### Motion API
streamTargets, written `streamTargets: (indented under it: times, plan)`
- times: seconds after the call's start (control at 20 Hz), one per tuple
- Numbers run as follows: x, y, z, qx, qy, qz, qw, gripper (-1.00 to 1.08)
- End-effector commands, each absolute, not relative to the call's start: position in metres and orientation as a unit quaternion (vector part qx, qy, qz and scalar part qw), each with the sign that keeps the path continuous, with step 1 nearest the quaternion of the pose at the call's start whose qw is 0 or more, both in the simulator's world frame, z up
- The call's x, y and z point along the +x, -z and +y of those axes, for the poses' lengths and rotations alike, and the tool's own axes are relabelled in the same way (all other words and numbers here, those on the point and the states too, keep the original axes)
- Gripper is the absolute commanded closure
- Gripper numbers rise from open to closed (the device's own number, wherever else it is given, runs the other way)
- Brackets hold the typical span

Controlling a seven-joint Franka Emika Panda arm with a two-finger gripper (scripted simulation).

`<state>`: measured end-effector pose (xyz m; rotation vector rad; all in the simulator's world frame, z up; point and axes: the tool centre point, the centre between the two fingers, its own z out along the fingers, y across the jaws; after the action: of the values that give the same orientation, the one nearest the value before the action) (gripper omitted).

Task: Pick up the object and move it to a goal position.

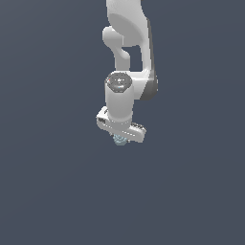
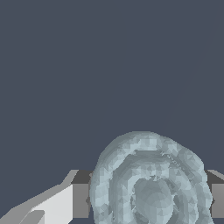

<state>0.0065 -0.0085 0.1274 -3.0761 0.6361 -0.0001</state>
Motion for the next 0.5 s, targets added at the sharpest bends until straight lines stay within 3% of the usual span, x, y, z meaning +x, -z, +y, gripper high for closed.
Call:
streamTargets:
  times: [0.0, 0.45]
  plan:
    - [-0.002, -0.139, -0.003, -0.979, 0.0, 0.203, 0.0, 1.08]
    - [-0.017, -0.162, 0.007, -0.979, 0.0, 0.203, 0.0, 1.08]
